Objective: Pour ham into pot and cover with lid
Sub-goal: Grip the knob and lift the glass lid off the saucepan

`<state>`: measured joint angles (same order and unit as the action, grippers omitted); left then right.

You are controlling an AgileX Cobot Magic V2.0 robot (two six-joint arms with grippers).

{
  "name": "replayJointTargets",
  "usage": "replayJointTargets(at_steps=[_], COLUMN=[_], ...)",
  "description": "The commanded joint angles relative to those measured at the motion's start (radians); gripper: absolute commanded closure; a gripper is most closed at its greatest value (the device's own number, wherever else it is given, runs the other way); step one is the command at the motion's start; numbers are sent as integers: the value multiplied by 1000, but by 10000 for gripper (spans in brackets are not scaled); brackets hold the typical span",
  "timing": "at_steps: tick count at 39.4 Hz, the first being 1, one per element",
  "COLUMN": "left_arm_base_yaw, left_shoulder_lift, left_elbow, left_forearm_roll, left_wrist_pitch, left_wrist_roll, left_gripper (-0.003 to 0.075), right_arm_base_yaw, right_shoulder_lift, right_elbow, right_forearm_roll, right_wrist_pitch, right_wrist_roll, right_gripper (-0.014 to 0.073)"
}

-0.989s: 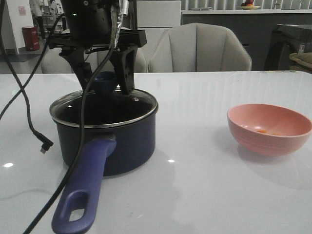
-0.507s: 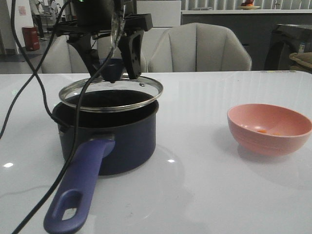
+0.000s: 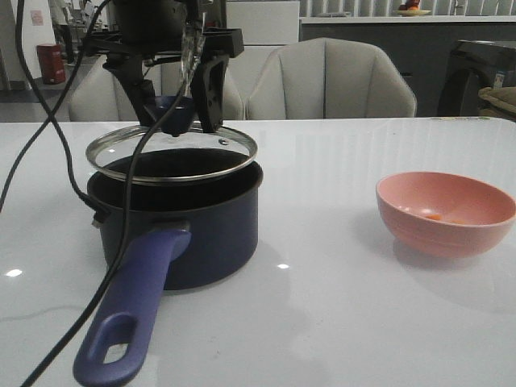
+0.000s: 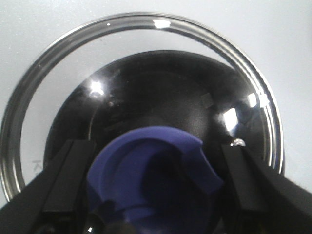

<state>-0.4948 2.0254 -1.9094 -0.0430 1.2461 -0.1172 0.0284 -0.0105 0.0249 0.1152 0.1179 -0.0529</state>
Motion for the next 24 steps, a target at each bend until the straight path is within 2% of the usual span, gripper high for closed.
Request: replayJointTargets(at_steps=[1, 11, 24], left_arm_base_yaw=[7, 68, 242], left_shoulder_lift=[-62, -95, -192], left_elbow=[-36, -36, -1], left_forearm_roll=[-1, 1, -27], left_wrist_pitch=[29, 9, 35], left_wrist_roll=[0, 6, 50], left_gripper=[503, 504, 503], right_arm_base_yaw=[1, 1, 1], right_shoulder_lift=[-18, -18, -18], right_elbow=[11, 11, 11], right_forearm_roll=[-10, -10, -10], right_wrist_pitch=[-75, -75, -75], right_wrist_roll=[1, 1, 1], right_gripper=[435, 435, 435])
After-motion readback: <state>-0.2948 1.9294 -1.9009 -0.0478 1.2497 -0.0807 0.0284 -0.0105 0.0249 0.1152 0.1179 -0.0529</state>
